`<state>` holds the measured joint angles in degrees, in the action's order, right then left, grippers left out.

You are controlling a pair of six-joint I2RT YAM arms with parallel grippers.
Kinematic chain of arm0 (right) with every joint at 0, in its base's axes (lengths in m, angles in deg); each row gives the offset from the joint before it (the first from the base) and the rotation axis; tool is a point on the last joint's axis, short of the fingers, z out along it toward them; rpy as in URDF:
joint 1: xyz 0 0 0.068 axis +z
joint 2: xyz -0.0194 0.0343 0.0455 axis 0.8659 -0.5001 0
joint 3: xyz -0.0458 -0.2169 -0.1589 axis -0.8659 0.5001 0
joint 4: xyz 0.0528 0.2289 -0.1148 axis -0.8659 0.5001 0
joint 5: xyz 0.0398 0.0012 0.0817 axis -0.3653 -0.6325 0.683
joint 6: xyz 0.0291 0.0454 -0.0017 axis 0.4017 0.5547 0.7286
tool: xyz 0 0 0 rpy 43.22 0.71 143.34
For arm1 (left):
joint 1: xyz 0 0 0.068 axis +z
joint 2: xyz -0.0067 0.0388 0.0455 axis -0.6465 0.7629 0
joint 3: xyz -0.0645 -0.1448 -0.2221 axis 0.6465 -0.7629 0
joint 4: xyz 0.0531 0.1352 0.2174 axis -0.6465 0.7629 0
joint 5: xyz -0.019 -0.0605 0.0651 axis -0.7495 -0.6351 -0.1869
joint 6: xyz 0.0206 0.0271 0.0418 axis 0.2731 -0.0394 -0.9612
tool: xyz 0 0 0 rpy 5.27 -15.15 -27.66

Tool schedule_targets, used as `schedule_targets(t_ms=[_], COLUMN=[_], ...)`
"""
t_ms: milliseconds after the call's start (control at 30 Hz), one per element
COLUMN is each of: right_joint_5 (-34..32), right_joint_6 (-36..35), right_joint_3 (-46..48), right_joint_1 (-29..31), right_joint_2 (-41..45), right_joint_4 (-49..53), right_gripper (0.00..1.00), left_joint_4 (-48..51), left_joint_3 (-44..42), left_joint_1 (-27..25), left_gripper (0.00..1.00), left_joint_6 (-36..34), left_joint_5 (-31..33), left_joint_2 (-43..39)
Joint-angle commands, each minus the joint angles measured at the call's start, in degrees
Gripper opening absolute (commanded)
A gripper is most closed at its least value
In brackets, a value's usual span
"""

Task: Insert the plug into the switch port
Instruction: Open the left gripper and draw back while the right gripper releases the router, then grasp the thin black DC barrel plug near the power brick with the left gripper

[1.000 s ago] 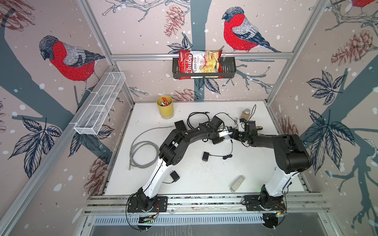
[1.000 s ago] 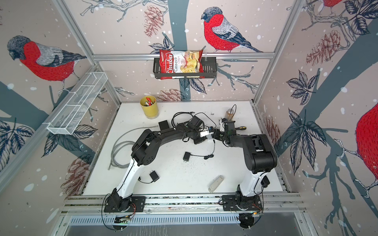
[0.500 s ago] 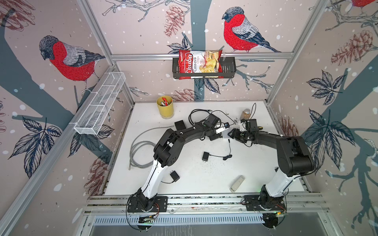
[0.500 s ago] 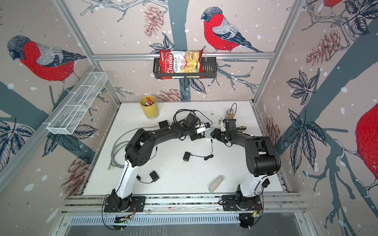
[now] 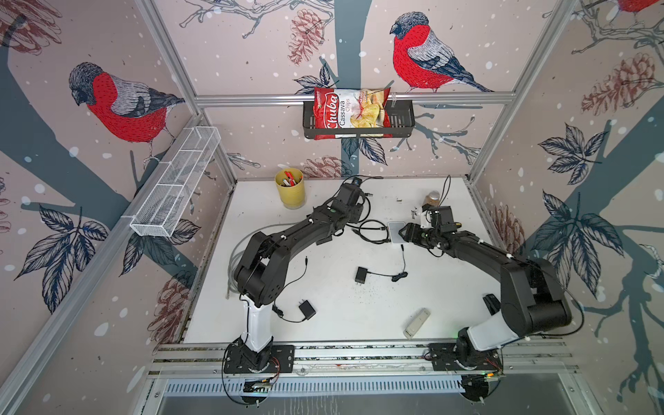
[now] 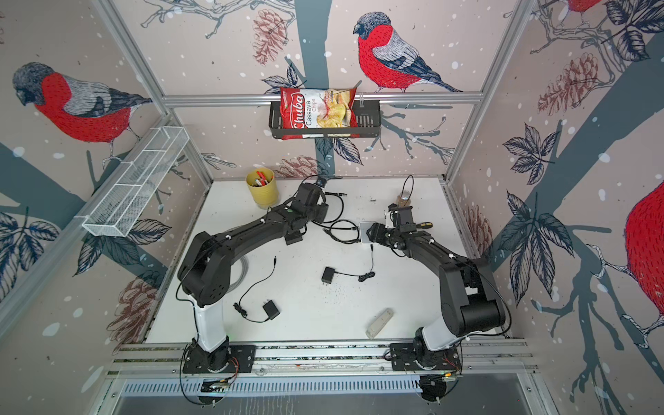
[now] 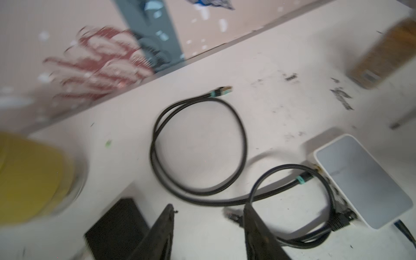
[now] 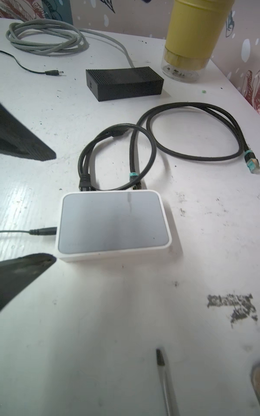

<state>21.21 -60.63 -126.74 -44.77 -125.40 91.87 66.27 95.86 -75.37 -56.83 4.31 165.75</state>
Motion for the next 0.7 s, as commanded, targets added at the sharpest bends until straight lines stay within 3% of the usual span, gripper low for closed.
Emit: schedule_targets(t_ms=[0, 133, 333, 533, 667], right_joint_5=[-1.5, -1.0, -2.6, -1.3, -1.4], right_joint_6=[-0.3, 0.1, 0.2, 0.9, 0.6], right_joint_3=[-0.6, -1.2, -3.8, -4.8, -6.3], right_joint_1=[2.0, 4.4, 8.6, 10.1, 11.2], right_joint_2=[0.2, -0.8, -3.2, -5.9, -7.0], right_joint_4=[0.8, -0.5, -0.2, -1.5, -1.1], right_gripper=[0.67, 0.67, 0.67, 0.67, 0.67], left_joint_4=[7.7, 9.8, 10.2, 9.2, 6.7], left_joint_3=[-4.3, -12.1, -24.7, -35.3, -38.0], left_joint_1=[3.3, 8.4, 8.7, 7.9, 5.9], left_gripper=[0.50, 0.49, 0.54, 0.42, 0.37], left_joint_6=[18.2, 22.3, 24.3, 26.2, 26.2], left_joint_5=[6.7, 3.7, 4.8, 0.8, -0.5], left_joint_2=[-4.2, -8.3, -16.8, -19.0, -18.5])
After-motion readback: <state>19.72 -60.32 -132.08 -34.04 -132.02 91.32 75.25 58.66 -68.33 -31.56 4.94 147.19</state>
